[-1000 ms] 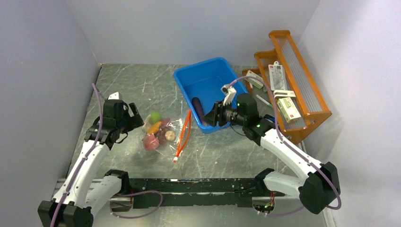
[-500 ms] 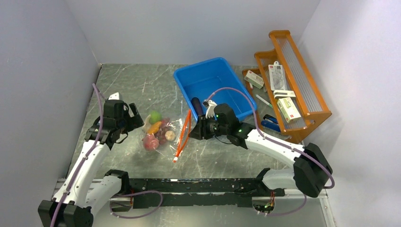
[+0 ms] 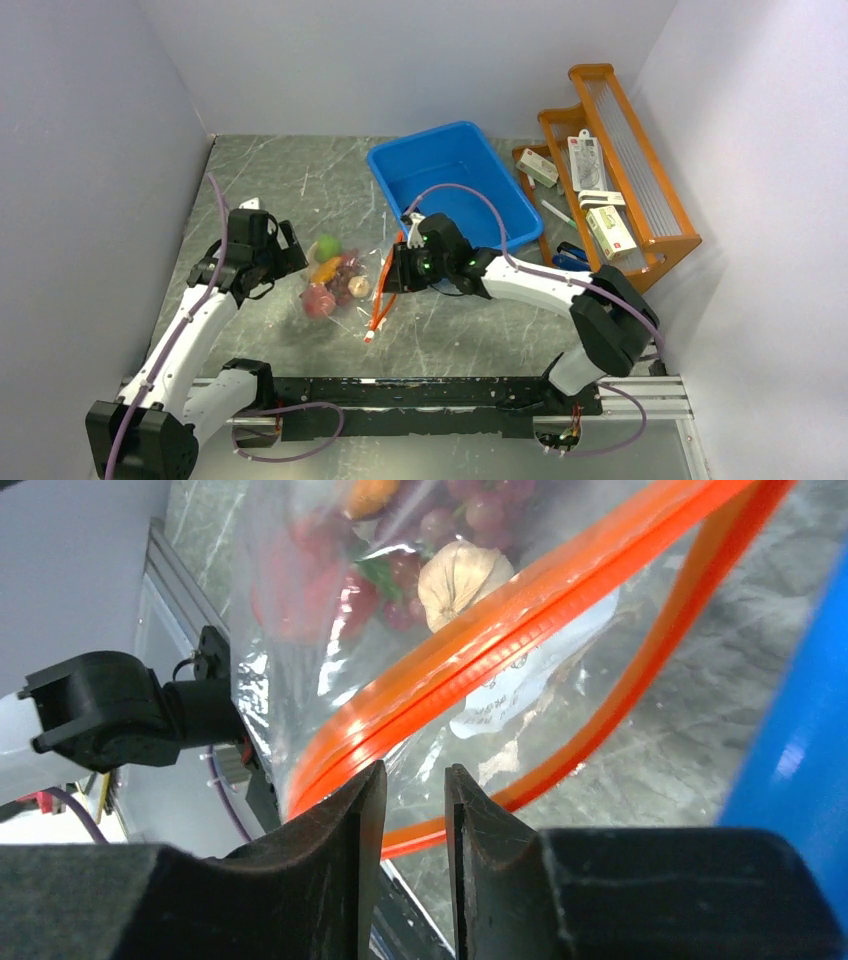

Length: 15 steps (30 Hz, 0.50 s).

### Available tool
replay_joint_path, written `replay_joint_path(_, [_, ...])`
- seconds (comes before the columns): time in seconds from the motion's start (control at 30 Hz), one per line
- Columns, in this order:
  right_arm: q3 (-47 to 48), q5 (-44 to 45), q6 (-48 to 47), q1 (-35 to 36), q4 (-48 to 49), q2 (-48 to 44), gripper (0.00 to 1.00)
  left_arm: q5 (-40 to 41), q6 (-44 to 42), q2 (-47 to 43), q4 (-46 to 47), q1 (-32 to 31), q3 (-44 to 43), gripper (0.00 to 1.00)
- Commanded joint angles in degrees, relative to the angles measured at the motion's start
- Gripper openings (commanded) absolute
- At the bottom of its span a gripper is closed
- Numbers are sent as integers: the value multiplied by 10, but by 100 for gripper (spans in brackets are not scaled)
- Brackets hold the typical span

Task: Open the zip-top bag and remove the fake food
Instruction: Pick up the fake vegetable from the zipper food storage bag.

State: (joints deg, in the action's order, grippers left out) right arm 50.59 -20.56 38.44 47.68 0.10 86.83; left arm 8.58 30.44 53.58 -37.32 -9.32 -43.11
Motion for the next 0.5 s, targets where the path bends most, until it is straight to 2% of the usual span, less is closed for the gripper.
replay_joint_path(0.0, [38,-20,9,24,28,50,28,-43,-13,3,26,4,5,99])
replay_joint_path(0.17, [117,15,-17,51,-25,117,32,-114,-34,40,44,4,9,99])
replay_joint_path(0.33, [178,106,-60,69,-79,141,35,-171,-49,98,46,4,5,100])
replay_joint_path(0.47, [193,139,-79,74,-78,159,38,-190,-52,120,48,4,6,95])
